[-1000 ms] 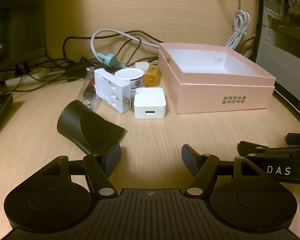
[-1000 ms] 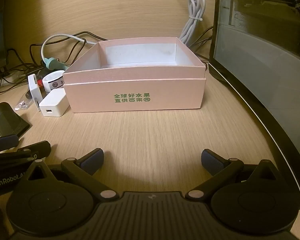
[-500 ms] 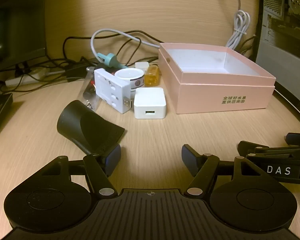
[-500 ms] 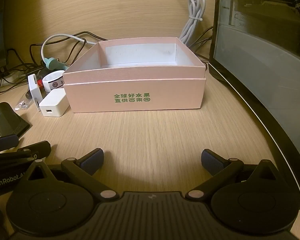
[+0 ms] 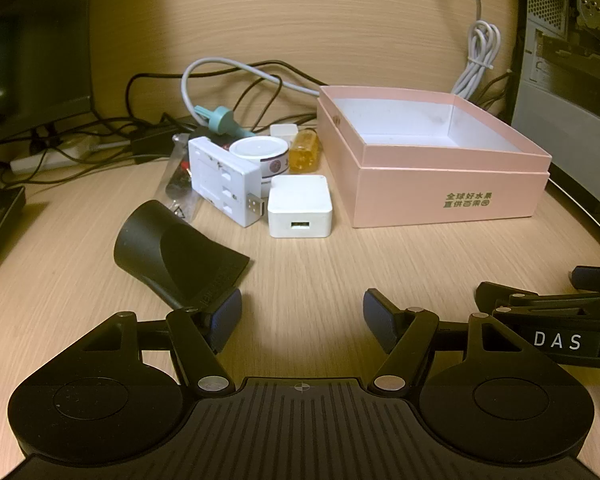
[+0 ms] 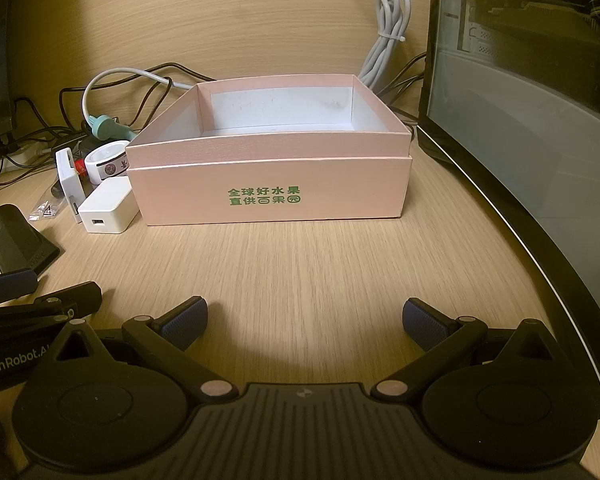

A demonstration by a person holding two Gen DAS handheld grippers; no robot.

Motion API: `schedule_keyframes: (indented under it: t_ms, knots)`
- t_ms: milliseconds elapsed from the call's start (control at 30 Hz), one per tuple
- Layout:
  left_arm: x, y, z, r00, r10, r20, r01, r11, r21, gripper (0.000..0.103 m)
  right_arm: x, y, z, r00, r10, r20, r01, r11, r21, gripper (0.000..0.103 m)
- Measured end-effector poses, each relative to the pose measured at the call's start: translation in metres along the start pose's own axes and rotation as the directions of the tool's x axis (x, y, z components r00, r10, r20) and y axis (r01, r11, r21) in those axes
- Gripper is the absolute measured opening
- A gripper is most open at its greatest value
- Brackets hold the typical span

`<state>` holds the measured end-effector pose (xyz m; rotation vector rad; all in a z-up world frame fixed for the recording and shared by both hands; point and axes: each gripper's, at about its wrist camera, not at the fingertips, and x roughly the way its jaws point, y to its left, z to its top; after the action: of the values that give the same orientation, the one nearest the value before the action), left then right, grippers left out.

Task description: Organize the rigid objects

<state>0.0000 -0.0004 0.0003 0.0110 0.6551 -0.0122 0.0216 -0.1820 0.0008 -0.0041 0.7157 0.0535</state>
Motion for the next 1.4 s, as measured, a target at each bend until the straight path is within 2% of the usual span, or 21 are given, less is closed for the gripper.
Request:
schedule_keyframes:
  t_ms: [1400]
  knots:
    - [-0.0001,0.0002,0.0043,1.000,0.000,0.000,0.000,1.000,0.000,0.073,-0.0001,-0.0002,-0.0003,1.000,0.000,0.000,0.000,1.000,0.000,0.103]
